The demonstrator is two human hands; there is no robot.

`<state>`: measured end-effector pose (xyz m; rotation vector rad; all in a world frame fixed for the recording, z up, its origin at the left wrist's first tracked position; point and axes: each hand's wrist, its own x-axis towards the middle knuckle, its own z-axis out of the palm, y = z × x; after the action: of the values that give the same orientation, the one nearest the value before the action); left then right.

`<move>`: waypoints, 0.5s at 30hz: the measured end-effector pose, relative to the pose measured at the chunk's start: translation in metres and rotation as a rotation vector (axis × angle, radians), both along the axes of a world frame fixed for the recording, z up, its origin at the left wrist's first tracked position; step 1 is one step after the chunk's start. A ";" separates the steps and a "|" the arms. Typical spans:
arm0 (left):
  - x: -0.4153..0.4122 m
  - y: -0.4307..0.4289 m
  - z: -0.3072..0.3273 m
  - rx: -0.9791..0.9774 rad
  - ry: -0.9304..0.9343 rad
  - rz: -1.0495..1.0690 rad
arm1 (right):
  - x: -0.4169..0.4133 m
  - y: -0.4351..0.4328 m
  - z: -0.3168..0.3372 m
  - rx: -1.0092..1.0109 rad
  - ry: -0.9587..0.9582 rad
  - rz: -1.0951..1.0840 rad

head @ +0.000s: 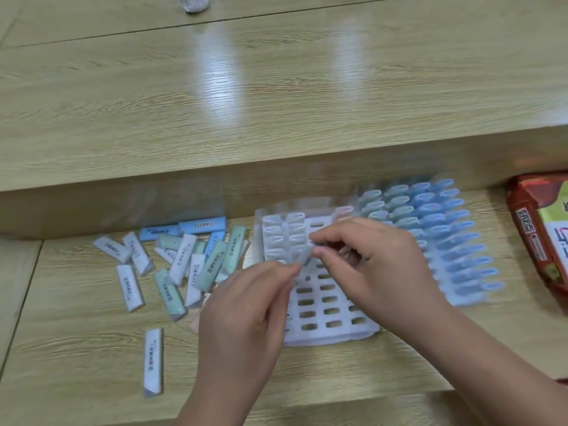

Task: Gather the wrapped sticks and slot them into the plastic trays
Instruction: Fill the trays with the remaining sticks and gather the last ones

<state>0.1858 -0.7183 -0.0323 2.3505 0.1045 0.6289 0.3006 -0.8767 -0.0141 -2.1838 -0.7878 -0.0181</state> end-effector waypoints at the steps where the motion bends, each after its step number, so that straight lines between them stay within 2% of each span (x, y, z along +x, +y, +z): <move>1: -0.002 0.000 -0.002 0.010 -0.006 0.006 | -0.001 0.001 0.000 -0.013 -0.014 0.003; 4: -0.003 -0.002 -0.004 0.024 -0.003 0.046 | -0.004 0.002 0.000 -0.087 -0.100 0.032; 10: -0.002 -0.003 -0.006 0.027 -0.047 0.043 | -0.004 -0.001 -0.002 -0.038 -0.120 -0.003; 15: -0.002 -0.004 -0.009 -0.088 -0.105 0.047 | -0.004 -0.001 -0.003 -0.042 -0.094 -0.002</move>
<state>0.1838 -0.7227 -0.0409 2.2311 0.1374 0.7538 0.2969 -0.8779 -0.0171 -2.2372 -0.8455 -0.1068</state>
